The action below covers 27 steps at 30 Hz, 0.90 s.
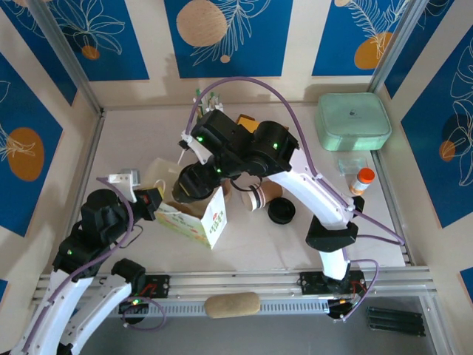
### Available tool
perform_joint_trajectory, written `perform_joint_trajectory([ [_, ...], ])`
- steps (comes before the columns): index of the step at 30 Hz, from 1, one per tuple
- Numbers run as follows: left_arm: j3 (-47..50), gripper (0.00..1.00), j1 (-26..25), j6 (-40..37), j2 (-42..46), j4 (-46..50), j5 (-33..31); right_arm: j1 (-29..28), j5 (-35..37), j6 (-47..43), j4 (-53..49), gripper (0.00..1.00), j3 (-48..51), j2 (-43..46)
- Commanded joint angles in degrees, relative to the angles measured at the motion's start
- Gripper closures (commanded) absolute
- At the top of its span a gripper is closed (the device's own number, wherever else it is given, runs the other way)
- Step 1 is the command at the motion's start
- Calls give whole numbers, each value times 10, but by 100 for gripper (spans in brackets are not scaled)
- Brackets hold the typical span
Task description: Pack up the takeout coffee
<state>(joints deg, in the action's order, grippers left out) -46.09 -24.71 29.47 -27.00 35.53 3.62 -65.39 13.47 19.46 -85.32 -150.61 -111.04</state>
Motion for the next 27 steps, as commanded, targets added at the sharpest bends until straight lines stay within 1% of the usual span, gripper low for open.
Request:
perform_joint_trajectory([
  [1, 1, 100, 2, -6, 10, -7, 13, 2, -7, -5, -25, 51, 3, -8],
  [5, 4, 100, 2, -3, 10, -12, 17, 1, -12, -14, -49, 51, -8, -33],
  [11, 6, 100, 2, -1, 9, -15, 21, -8, -19, -34, -81, 51, -53, -82],
  [21, 8, 100, 2, 2, 14, -17, 25, -15, -1, -54, -106, 51, -54, -134],
  [27, 12, 100, 2, 6, 15, -21, 28, -13, -3, -53, -102, 51, -59, -151],
])
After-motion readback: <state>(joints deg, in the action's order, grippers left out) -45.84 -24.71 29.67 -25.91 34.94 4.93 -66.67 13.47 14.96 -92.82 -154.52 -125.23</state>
